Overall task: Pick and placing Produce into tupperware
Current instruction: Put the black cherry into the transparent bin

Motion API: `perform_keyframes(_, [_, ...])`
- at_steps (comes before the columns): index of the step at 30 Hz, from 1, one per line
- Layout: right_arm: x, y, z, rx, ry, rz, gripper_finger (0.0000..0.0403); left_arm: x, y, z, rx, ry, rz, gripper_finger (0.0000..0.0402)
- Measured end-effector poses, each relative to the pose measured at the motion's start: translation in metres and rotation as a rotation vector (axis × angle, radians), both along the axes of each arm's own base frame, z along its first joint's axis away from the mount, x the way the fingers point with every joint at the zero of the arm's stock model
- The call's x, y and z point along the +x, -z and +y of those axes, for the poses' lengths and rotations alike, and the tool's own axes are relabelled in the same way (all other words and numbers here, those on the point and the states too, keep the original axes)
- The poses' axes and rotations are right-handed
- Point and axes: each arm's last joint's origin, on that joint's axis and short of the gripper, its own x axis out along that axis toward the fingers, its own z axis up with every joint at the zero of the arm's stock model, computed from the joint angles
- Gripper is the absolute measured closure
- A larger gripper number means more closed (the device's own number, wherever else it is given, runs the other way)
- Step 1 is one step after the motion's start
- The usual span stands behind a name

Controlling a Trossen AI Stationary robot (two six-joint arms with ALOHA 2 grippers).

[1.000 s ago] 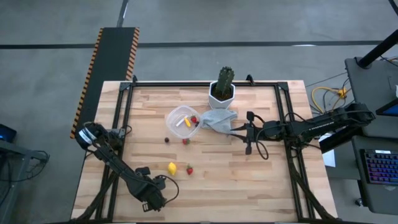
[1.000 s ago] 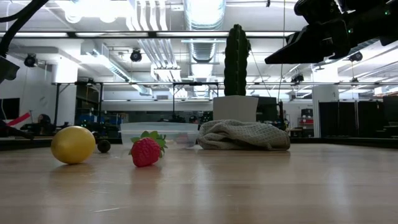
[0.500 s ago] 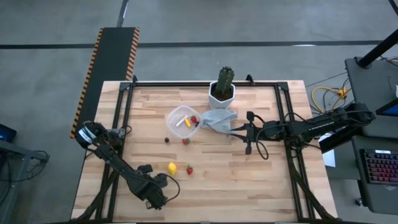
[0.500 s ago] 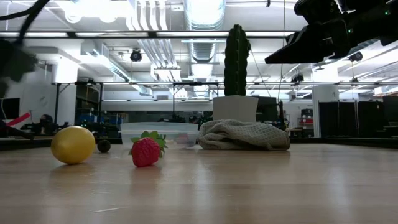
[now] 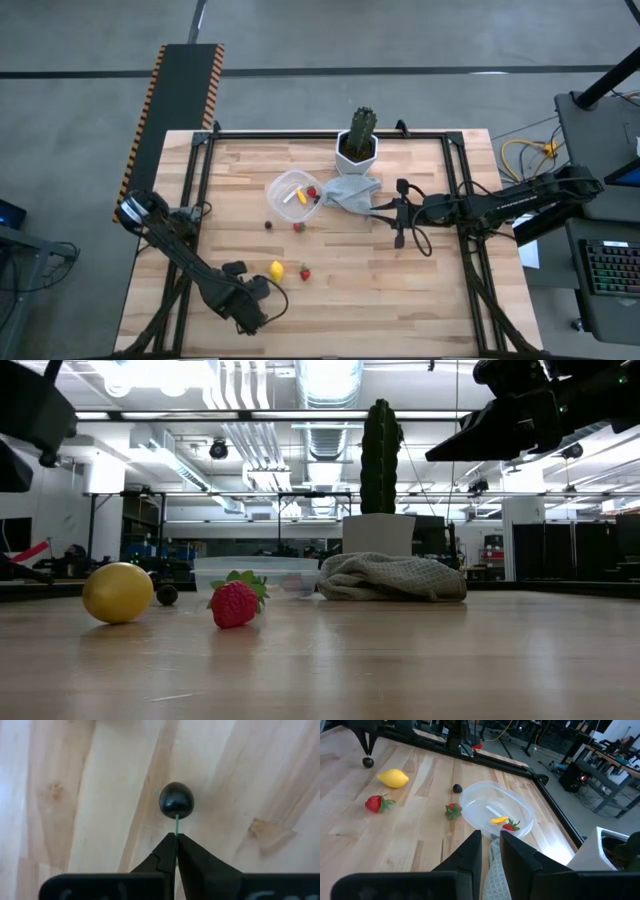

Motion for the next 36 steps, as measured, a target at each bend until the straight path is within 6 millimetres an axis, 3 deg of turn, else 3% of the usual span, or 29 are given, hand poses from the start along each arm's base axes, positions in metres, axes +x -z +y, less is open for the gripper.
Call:
perform_keyframes(16, [0.0, 0.0, 0.0, 0.002, 0.001, 0.0, 0.0341, -0.001, -0.007, 0.002, 0.002, -0.002, -0.024, 0.0401])
perform_keyframes(29, [0.0, 0.0, 0.0, 0.002, 0.001, 0.001, 0.0345, -0.008, -0.029, 0.011, 0.016, -0.018, -0.099, 0.0401])
perform_keyframes(36, [0.0, 0.0, 0.0, 0.0, 0.0, 0.002, 0.0339, -0.009, -0.027, 0.012, 0.022, -0.051, -0.092, 0.0401])
